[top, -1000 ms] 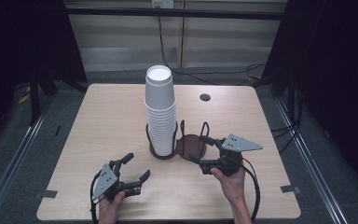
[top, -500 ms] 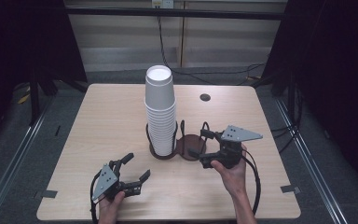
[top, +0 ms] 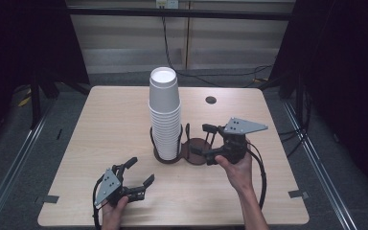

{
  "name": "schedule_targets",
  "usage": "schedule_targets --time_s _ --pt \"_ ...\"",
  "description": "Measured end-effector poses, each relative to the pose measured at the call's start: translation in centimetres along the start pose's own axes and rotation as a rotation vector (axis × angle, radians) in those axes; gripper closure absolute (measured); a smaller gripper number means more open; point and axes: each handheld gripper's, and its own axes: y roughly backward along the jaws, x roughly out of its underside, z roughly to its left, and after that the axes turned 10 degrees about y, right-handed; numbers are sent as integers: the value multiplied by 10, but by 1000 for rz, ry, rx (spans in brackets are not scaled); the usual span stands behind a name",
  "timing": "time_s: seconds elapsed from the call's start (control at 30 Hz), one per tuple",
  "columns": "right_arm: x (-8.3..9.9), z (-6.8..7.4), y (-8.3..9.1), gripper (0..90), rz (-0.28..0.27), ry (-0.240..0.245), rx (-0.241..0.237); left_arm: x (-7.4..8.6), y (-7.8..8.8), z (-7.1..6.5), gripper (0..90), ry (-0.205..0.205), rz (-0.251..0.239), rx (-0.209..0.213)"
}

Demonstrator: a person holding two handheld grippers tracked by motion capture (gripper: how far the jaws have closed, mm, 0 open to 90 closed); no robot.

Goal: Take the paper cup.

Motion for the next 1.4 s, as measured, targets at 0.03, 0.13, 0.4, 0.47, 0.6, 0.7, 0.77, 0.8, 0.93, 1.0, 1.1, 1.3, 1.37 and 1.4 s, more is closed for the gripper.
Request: schedule_targets --time_s 0.03,0.13,0.4,0.47,0.6,0.7,0.77,0.8,0.93,1.0,1.1,1.3,1.37,1.4 --pt "-3 0 -1 135 1 5 -5 0 0 0 158 -1 0 -3" --pt "-11 -1 -4 135 11 21 -17 0 0 0 158 -1 0 -2" --pt "-28 -7 -7 135 23 40 -36 0 1 0 159 8 -1 -2" --pt "-32 -9 -8 135 24 44 -37 0 1 0 158 8 -3 1" --pt "-40 -12 -10 134 30 57 -49 0 1 0 159 8 -3 1" --pt "-49 -14 -13 134 41 71 -62 0 1 0 159 7 -2 1" --pt "-52 -15 -14 134 43 72 -61 0 1 0 159 7 -3 2" --pt "-54 -15 -14 134 47 75 -59 0 1 1 159 1 -2 4" --pt "-64 -18 -17 135 62 87 -66 0 1 1 159 1 -1 4" --pt "-69 -19 -20 135 74 93 -72 0 1 1 158 1 -1 4" --pt "-79 -22 -25 135 105 108 -85 0 1 0 158 7 -2 2" --pt "-91 -27 -31 136 135 121 -90 0 1 1 158 -7 0 6" --pt "-95 -28 -33 135 148 126 -87 0 1 1 158 -6 -1 3" --pt "-96 -28 -34 135 157 132 -90 0 1 1 158 -7 0 5"
